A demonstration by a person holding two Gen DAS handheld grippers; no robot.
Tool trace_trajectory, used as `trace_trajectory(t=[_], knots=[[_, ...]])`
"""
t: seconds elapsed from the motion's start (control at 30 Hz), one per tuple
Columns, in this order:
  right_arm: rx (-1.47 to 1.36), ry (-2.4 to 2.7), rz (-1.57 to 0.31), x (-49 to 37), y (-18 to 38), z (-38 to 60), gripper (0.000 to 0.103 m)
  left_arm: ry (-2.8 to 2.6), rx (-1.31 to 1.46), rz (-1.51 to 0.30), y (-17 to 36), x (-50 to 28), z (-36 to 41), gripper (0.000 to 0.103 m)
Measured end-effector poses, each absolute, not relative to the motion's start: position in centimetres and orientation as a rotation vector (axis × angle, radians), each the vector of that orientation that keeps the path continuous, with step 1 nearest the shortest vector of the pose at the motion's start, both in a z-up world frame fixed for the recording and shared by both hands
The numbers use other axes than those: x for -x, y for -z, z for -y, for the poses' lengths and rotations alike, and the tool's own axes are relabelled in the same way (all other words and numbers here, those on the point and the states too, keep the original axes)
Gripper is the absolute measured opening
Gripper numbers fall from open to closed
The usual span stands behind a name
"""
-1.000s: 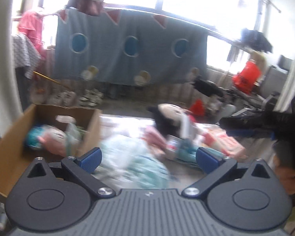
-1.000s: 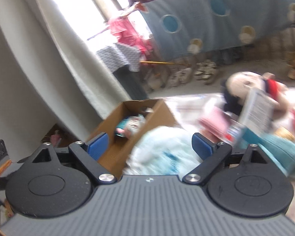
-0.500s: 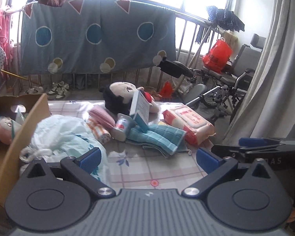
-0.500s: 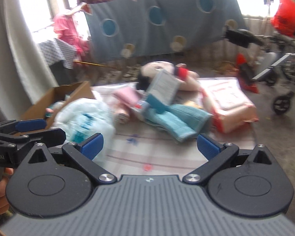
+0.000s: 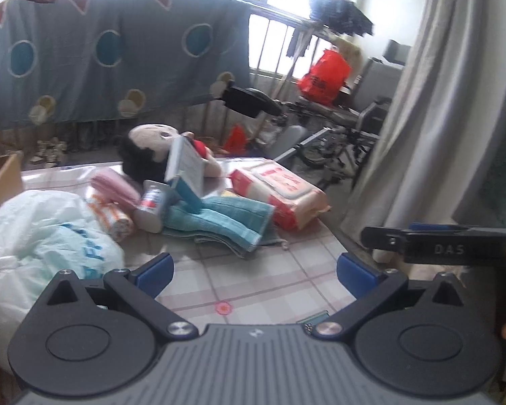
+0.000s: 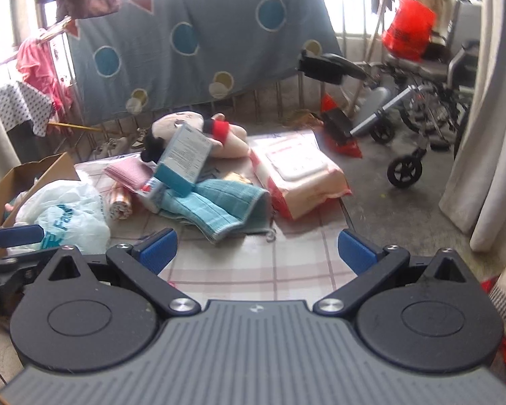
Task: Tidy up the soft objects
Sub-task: 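Grasp the folded blue towel with the left gripper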
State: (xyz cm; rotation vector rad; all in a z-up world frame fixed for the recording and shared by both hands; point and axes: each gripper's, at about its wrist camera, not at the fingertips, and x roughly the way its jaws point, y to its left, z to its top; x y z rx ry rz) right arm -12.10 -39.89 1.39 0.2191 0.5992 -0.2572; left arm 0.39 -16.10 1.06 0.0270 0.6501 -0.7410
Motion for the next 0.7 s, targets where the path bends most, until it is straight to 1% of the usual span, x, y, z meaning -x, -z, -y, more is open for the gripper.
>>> trace_trajectory(t=[0.17,0.27,0.43,0.5,0.6,0.67,0.7], knots=[[-0.313,0.233,-0.605,11.0,1.2,41.6,0.102,0.752,-0.155,-0.631,0.3,-1.1,18.6,0.103],[-0.356,0.147,-0.594,9.0,1.3,42.5,0.102,0.733,-0.2,-0.622,1.0,-2.4,20.1,0.103],[-0.265,0.02,-0.565,3.2,-0.1,42.5,0.102,0.694,-0.144,-0.686,2.7,-6.2,22.0,0.102],[-0.211,-0.016,-0.569,0.1,-0.4,42.7,0.102,0.686,-0.144,-0.713,3.6,-7.3,22.9,0.096],[-0.149,-0.03,-0.603,-4.6,0.2,43.3,0.098,0.671,-0.134,-0.749,4.8,-8.9,24.1,0.091],[-0.141,-0.066,-0.649,-7.7,1.2,43.8,0.085,0.662,-0.099,-0.785,5.5,-10.0,24.6,0.086],[-0.148,-0.08,-0.679,-9.0,1.7,44.0,0.082,0.664,-0.069,-0.811,5.8,-10.7,24.7,0.083]])
